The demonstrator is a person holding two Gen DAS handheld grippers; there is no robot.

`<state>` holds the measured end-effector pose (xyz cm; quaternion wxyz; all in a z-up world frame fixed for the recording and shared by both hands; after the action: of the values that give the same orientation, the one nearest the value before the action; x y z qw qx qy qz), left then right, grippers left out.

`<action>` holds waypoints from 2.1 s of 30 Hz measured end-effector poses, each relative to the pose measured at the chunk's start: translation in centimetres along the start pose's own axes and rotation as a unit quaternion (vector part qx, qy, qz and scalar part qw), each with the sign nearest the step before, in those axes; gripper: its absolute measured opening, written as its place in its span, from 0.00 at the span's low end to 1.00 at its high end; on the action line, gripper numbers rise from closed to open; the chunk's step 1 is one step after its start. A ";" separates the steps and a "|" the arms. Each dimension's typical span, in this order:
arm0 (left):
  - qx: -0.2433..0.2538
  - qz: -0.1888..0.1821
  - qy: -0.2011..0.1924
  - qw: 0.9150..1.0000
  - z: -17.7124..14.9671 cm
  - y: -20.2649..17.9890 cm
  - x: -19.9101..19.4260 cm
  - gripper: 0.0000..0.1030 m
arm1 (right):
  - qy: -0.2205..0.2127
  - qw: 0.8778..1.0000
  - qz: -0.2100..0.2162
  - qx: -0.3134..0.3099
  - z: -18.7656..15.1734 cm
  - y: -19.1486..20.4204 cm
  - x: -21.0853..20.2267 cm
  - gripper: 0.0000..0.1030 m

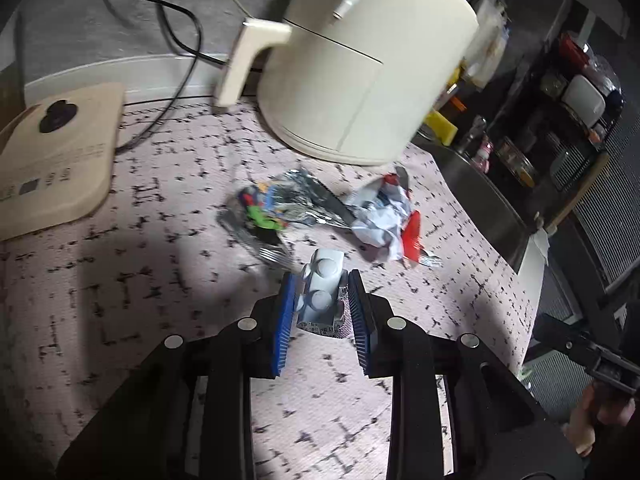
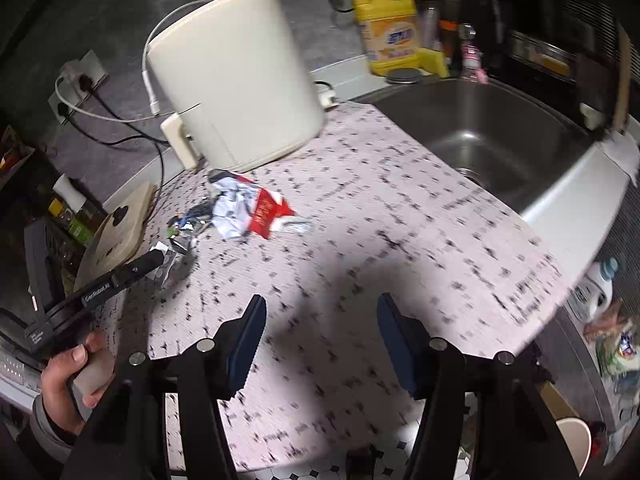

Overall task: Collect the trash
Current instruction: 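Grasp the small white plastic piece with the left tool, then grasp the red-white wrapper with the right tool while the left tool holds the white piece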

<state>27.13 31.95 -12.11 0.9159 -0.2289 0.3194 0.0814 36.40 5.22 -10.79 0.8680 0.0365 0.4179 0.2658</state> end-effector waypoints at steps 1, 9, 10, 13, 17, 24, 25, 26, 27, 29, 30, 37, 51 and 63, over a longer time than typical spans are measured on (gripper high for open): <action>-0.003 0.004 -0.003 1.000 0.1 0.6 -0.3 0.26 | 0.002 1.000 0.007 -0.006 0.4 0.6 0.5 0.53; -0.064 0.054 -0.046 0.995 0.7 6.4 -4.1 0.26 | 0.017 0.998 0.044 -0.046 4.0 4.8 5.2 0.44; -0.069 0.059 -0.048 0.995 0.6 7.0 -4.4 0.26 | 0.018 0.998 0.045 -0.048 4.4 5.1 5.8 0.44; -0.081 0.075 -0.054 0.992 0.6 8.6 -5.5 0.26 | 0.026 0.997 0.046 -0.054 5.2 5.9 7.8 0.39; -0.095 0.082 -0.061 0.990 0.3 10.2 -6.7 0.26 | 0.035 0.997 0.036 -0.060 6.0 6.7 10.0 0.35; -0.113 0.080 -0.069 0.988 -0.4 11.6 -7.9 0.26 | 0.061 0.996 -0.007 -0.064 6.7 6.7 13.3 0.47; -0.115 0.078 -0.070 0.988 -0.5 11.7 -8.0 0.26 | 0.066 0.996 -0.011 -0.062 6.7 6.5 13.7 0.47; -0.117 0.077 -0.070 0.988 -0.7 11.7 -8.0 0.26 | 0.072 0.995 -0.015 -0.060 6.7 6.2 14.2 0.46; -0.119 0.077 -0.070 0.987 -0.9 11.6 -8.1 0.26 | 0.082 0.995 -0.020 -0.056 6.6 5.8 14.8 0.45; -0.125 0.075 -0.069 0.987 -1.3 11.6 -8.0 0.26 | 0.083 0.995 -0.010 -0.044 6.6 5.4 14.9 0.25; -0.126 0.074 -0.069 0.987 -1.5 11.6 -8.0 0.26 | 0.087 0.995 -0.002 -0.045 6.7 5.5 14.8 0.21; -0.119 0.073 -0.068 0.988 -2.3 10.4 -8.6 0.26 | 0.073 0.995 0.015 -0.069 6.1 6.1 11.5 0.11; -0.081 0.080 -0.075 0.991 -4.4 4.8 -11.6 0.26 | 0.031 0.994 0.082 -0.070 2.0 5.4 3.2 0.10; -0.064 0.092 -0.066 0.992 -9.4 -2.4 -15.8 0.26 | 0.005 0.991 0.112 -0.067 -2.3 1.4 -6.1 0.10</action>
<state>10.31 25.33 -7.92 0.9070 -0.2506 0.2725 0.2007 30.93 3.04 -7.59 0.8312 0.0229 0.3969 0.3887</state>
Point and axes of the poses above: each gripper's, at about its wrist camera, not at the fingertips, and x roughly the way its jaws point, y to its left, z to its top, the point moved 1 cm from there along x, roughly the way its jaws point, and after that the axes turned 5 degrees about -y, right-handed, at the moved point
